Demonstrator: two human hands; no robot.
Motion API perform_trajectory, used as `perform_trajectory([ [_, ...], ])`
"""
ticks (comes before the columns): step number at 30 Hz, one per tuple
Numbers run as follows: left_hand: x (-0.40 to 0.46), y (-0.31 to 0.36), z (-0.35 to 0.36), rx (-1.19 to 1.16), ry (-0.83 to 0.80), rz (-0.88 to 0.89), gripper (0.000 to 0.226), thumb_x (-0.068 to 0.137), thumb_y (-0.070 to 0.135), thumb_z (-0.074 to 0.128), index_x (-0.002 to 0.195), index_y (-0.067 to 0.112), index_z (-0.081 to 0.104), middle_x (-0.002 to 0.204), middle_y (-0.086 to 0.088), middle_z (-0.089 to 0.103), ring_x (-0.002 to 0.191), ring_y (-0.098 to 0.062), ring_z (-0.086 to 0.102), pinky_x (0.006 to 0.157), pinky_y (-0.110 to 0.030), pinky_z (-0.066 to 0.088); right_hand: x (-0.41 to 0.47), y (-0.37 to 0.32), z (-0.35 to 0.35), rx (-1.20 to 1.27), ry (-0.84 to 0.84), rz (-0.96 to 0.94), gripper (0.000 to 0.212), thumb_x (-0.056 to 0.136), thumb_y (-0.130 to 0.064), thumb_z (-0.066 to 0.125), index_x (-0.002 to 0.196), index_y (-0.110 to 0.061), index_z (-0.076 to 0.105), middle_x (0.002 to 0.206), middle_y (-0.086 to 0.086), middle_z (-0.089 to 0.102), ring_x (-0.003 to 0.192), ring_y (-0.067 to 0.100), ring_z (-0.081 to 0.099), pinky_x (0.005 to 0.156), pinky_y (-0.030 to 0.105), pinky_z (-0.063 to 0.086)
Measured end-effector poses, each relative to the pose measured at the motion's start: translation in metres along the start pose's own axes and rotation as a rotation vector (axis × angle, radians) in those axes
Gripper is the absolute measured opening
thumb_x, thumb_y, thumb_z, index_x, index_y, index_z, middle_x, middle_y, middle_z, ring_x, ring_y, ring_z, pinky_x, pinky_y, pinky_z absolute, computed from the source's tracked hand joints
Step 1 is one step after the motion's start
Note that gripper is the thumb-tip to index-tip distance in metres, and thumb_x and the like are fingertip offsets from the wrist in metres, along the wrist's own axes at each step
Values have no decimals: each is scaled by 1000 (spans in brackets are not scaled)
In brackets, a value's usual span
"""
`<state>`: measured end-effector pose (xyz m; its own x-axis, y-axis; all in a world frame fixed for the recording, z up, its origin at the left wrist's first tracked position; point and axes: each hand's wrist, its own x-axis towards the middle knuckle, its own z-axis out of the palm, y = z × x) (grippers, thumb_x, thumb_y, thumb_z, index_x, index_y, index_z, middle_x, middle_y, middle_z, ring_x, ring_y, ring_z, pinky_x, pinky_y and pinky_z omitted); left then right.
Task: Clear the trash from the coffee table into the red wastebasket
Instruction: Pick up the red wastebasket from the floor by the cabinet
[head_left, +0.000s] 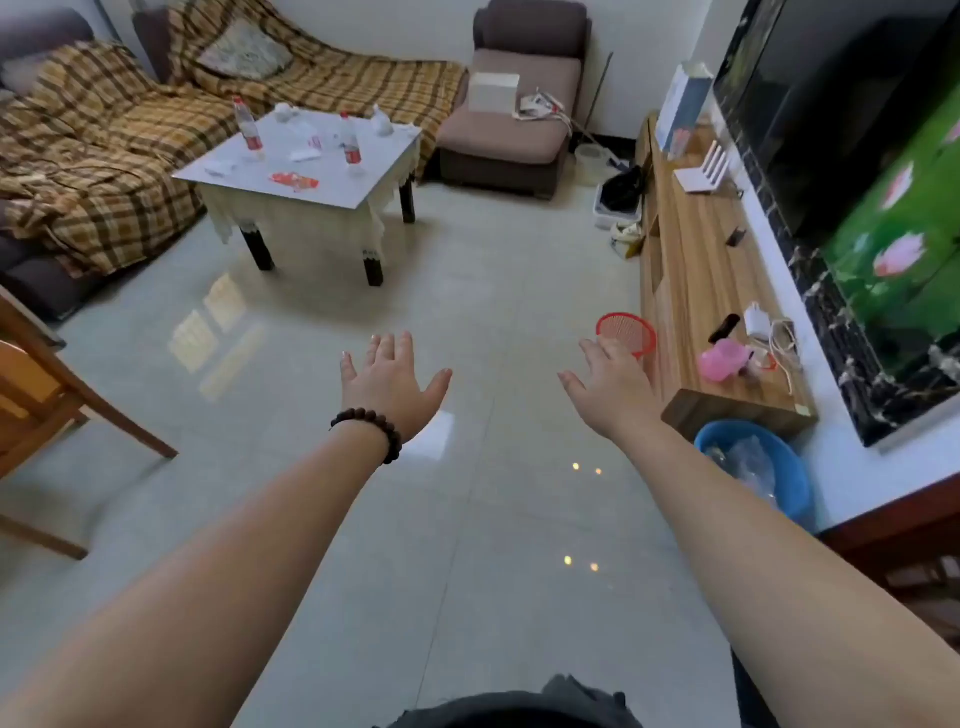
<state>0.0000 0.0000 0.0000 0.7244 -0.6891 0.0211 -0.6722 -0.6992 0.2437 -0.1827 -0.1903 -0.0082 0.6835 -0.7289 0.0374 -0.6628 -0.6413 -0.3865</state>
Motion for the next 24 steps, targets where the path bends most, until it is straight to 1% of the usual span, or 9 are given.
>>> perform_trajectory([
  [4, 9, -5, 17, 48, -41, 33, 80, 87, 63, 23, 148, 12, 16, 157, -8, 17, 145, -20, 8, 115, -51, 3, -13, 7, 18, -5, -5, 71, 58, 92, -40, 47, 140, -8, 37, 148, 17, 34, 140, 29, 25, 114, 43, 21],
  [7, 21, 1, 30, 40, -75, 68, 80, 86, 63, 24, 148, 12, 16, 157, -8, 16, 145, -20, 6, 114, -51, 3, -15, 19, 25, 4, -5, 119, 56, 91, -37, 51, 137, -6, 41, 143, 18, 40, 135, 31, 30, 111, 43, 25],
  [13, 65, 30, 56, 62, -119, 142, 80, 86, 63, 23, 147, 12, 16, 157, -8, 16, 145, -19, 5, 114, -50, 3, 4, 52, 28, 37, 9, 239, 53, 91, -33, 52, 136, -6, 41, 146, 18, 35, 138, 31, 25, 113, 42, 22],
  [18, 118, 70, 84, 93, -175, 209, 81, 85, 64, 22, 147, 13, 15, 157, -8, 16, 145, -20, 4, 114, -50, 2, 46, 94, 31, 58, 10, 311, 53, 92, -33, 51, 137, -7, 40, 147, 15, 35, 138, 29, 25, 112, 42, 24],
  [21, 164, 102, 100, 105, -199, 243, 80, 86, 63, 23, 147, 14, 16, 157, -7, 16, 145, -20, 4, 114, -50, 3, 84, 124, 31, 79, 13, 349, 52, 92, -33, 50, 136, -7, 40, 146, 15, 37, 137, 28, 27, 112, 42, 25],
  [24, 220, 140, 115, 114, -214, 248, 78, 87, 62, 25, 147, 14, 16, 157, -7, 15, 145, -20, 4, 115, -50, 3, 131, 158, 30, 101, -1, 401, 54, 93, -34, 49, 138, -7, 38, 148, 15, 34, 139, 28, 24, 114, 42, 23],
])
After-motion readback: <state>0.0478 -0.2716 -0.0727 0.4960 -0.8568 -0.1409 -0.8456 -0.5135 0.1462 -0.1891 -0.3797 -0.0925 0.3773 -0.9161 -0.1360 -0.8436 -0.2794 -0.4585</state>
